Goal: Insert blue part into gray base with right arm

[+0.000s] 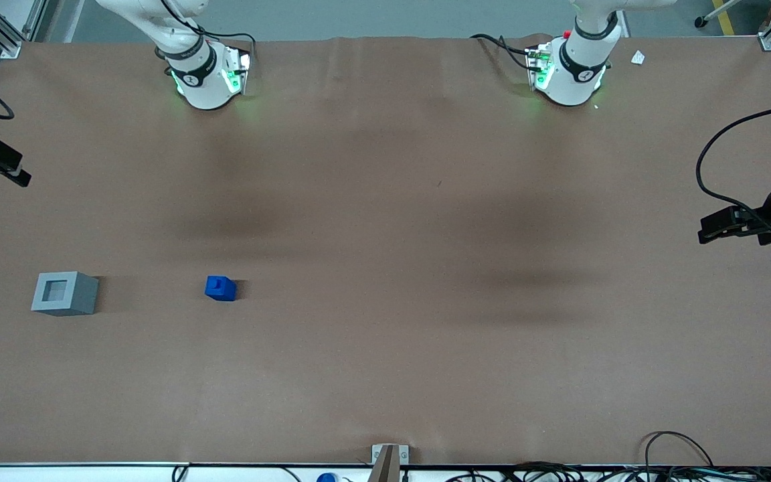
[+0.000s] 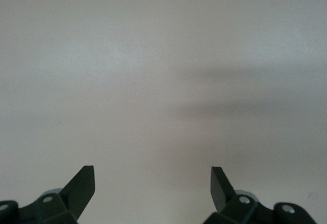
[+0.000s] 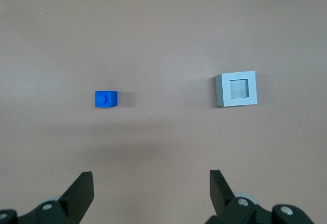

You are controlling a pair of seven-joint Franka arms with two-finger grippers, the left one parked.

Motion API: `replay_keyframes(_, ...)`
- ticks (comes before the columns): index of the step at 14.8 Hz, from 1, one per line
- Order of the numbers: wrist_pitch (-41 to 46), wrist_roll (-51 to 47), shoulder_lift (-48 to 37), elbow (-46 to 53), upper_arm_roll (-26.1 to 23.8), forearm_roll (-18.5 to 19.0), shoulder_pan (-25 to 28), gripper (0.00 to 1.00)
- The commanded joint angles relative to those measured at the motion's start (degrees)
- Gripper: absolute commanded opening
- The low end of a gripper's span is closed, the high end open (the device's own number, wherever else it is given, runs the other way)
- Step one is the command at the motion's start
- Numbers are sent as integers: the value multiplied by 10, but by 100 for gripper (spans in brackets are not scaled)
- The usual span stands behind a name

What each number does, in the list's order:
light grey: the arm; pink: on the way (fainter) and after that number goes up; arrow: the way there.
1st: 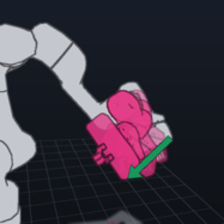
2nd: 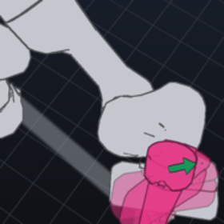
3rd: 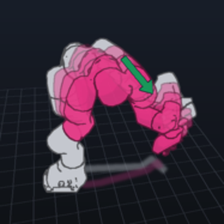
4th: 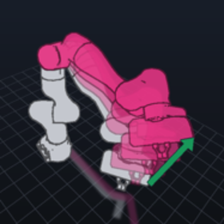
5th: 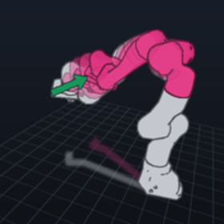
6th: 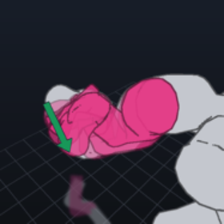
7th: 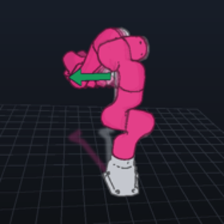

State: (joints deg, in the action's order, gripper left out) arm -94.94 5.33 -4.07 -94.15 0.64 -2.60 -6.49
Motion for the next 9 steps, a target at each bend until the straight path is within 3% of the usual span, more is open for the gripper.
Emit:
replay_keyframes(1, 5, 18, -1, -3, -4, -15, -12, 100)
replay_keyframes(9, -29, -1, 38, -9, -7, -15, 25, 100)
